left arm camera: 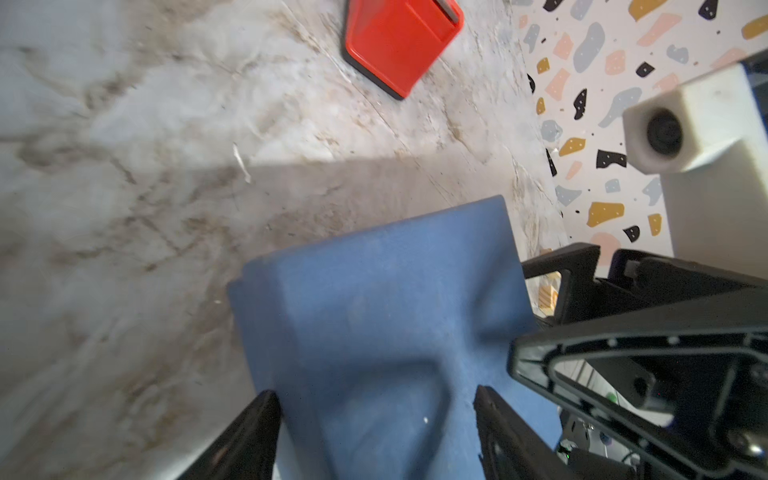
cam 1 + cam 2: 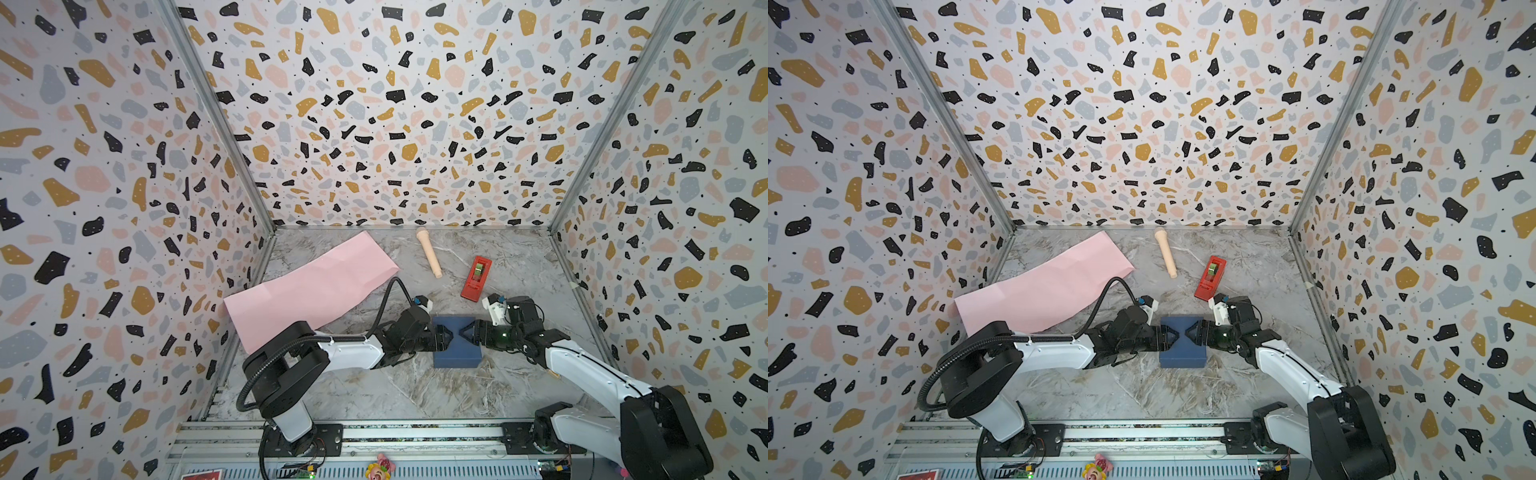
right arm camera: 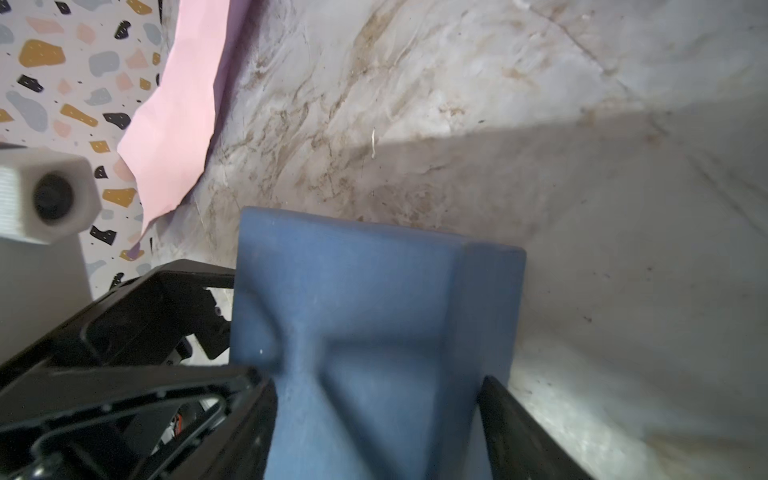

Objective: Wrap the gift box in paper

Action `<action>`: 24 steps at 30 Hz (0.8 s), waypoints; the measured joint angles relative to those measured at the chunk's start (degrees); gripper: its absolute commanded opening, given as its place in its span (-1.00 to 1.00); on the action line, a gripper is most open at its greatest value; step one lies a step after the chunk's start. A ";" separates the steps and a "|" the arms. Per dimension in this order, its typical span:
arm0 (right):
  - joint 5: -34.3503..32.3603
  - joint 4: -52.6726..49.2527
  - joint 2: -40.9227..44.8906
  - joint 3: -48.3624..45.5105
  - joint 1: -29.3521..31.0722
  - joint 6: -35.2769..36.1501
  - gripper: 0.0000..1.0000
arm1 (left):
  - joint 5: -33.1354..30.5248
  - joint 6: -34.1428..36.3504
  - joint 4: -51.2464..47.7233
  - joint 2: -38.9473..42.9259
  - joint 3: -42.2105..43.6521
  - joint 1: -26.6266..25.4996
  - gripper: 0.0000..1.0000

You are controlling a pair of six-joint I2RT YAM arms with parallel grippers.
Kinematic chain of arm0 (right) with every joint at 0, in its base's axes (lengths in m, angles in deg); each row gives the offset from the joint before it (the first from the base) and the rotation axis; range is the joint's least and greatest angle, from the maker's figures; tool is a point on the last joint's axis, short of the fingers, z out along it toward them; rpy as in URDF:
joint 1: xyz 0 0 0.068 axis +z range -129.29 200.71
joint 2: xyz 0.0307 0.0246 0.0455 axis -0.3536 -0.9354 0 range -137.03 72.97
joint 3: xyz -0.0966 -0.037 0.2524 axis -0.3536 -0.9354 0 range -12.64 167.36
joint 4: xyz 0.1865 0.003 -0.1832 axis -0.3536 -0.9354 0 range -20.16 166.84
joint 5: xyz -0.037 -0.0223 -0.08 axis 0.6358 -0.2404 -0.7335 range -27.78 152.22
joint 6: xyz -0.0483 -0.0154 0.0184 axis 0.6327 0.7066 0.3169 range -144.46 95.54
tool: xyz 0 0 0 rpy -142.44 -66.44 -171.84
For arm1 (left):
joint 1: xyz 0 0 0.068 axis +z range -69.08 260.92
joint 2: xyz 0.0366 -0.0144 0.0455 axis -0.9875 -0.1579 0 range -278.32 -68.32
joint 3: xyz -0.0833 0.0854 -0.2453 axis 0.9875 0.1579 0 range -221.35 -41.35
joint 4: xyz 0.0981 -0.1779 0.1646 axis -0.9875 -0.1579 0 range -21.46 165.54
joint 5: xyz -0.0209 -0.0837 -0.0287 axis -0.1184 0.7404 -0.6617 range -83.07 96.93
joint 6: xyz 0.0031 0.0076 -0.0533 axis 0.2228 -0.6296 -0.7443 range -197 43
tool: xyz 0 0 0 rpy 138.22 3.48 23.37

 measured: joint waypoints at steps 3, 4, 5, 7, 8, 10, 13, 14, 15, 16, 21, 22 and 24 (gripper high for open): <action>-0.31 4.11 -3.80 0.55 1.86 -2.47 0.39 | 0.04 1.03 0.00 -0.94 -0.11 2.99 0.41; -0.52 4.90 -5.16 1.11 2.49 -2.86 0.39 | 0.15 1.25 0.07 -1.16 -0.11 4.04 0.41; -0.90 5.77 -6.84 2.05 3.19 -3.34 0.38 | 0.24 1.70 0.04 -1.27 -0.31 5.20 0.41; -1.79 7.10 -10.38 4.74 4.28 -3.89 0.38 | 0.37 2.67 -0.48 -1.84 -1.49 7.52 0.42; -2.21 7.80 -12.61 6.82 4.76 -4.02 0.37 | 0.44 3.23 -0.92 -2.38 -2.36 8.68 0.43; -3.30 8.83 -17.55 11.63 5.44 -4.04 0.37 | 0.52 4.31 -1.73 -3.96 -4.50 11.02 0.43; -5.05 10.32 -25.11 19.32 5.86 -3.54 0.37 | 0.74 5.46 -1.88 -6.56 -7.50 14.73 0.44; -5.44 10.54 -27.41 21.62 5.97 -3.32 0.37 | 0.79 5.92 -2.05 -7.45 -8.66 16.02 0.44; -5.79 10.54 -30.01 24.39 6.10 -3.02 0.37 | 0.81 6.36 -2.34 -8.33 -9.79 16.94 0.44; -6.16 10.54 -32.22 26.64 6.14 -2.64 0.37 | 0.90 6.67 -2.69 -9.35 -11.13 17.79 0.44; -8.20 8.94 -41.44 37.29 6.10 -0.20 0.44 | 0.81 8.74 -5.09 -14.01 -17.99 20.87 0.48; -8.50 8.35 -42.51 38.91 6.08 0.37 0.45 | 0.79 9.14 -5.66 -14.58 -19.04 21.20 0.48; -8.74 7.17 -44.02 41.59 5.81 1.49 0.48 | 0.76 9.77 -7.02 -15.45 -20.85 21.77 0.51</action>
